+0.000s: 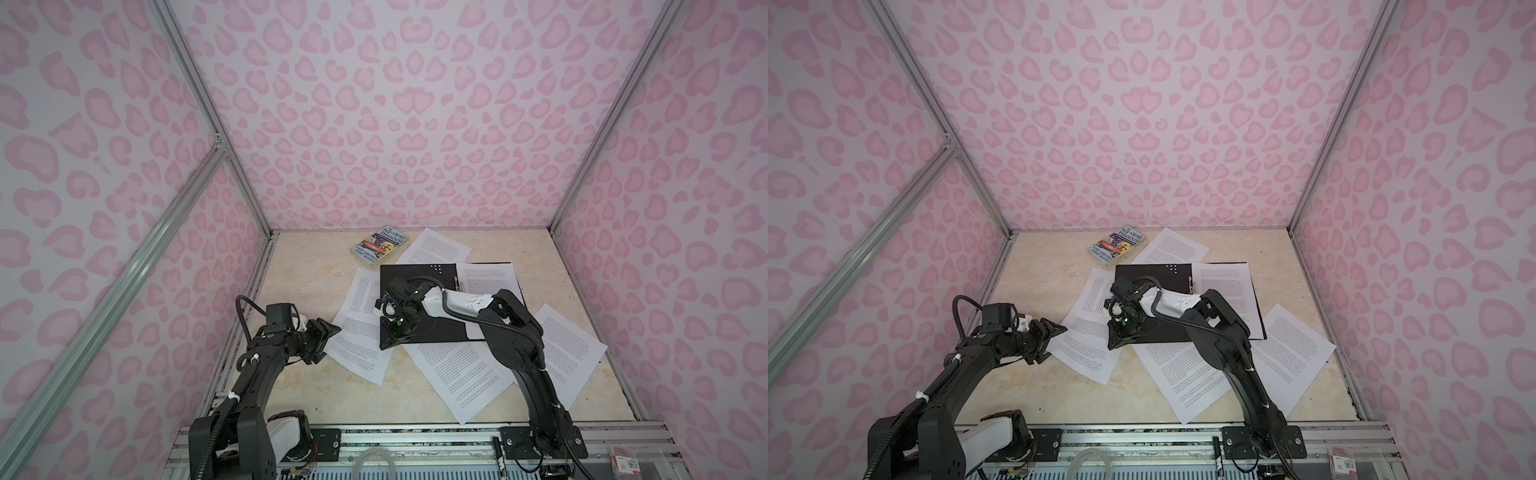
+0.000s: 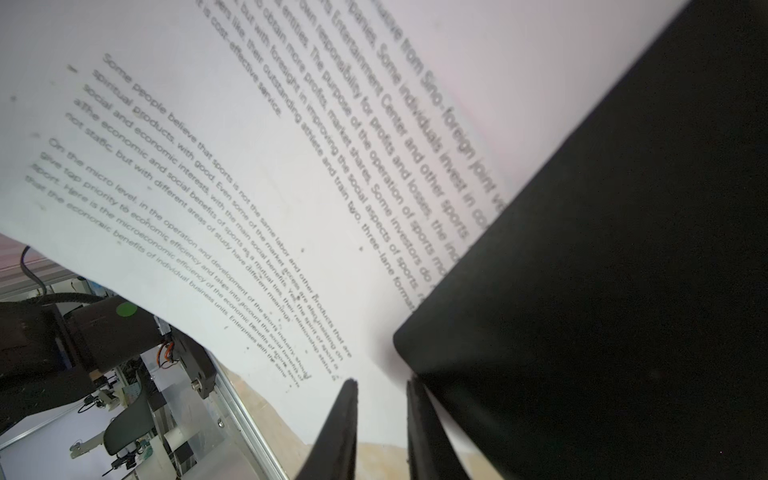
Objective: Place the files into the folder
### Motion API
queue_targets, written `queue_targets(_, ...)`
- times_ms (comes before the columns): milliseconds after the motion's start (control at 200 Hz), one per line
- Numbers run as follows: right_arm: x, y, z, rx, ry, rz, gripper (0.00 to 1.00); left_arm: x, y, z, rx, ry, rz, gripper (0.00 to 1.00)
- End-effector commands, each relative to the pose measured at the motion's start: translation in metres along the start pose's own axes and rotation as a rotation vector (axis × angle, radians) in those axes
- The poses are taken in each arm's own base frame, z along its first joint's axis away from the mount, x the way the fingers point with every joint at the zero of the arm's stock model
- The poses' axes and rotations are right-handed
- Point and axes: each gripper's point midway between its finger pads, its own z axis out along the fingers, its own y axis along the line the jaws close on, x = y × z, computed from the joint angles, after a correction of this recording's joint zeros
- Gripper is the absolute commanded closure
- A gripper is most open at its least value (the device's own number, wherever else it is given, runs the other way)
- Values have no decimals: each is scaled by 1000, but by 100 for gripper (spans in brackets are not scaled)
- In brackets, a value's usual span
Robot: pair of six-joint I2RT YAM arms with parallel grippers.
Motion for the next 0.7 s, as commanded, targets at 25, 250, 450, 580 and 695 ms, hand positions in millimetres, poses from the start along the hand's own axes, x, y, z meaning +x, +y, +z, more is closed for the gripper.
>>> queue_targets(25,5,-10,4,37,12,17,76,0,6,-2,-31,-12,18,55)
queue_targets(250,1,-5,0,12,0,20,75,-2,7,-2,-48,-15,28,80)
queue_targets(450,-21,4,-38,14,-99,7,68,-2,5,-5,-62,-6,38,97)
queue_targets(580,-42,10,-88,7,-219,26,50,0,-6,-13,-42,1,63,97)
queue_targets(695,-53,10,-139,4,-338,52,36,4,-12,-24,-51,-7,79,97)
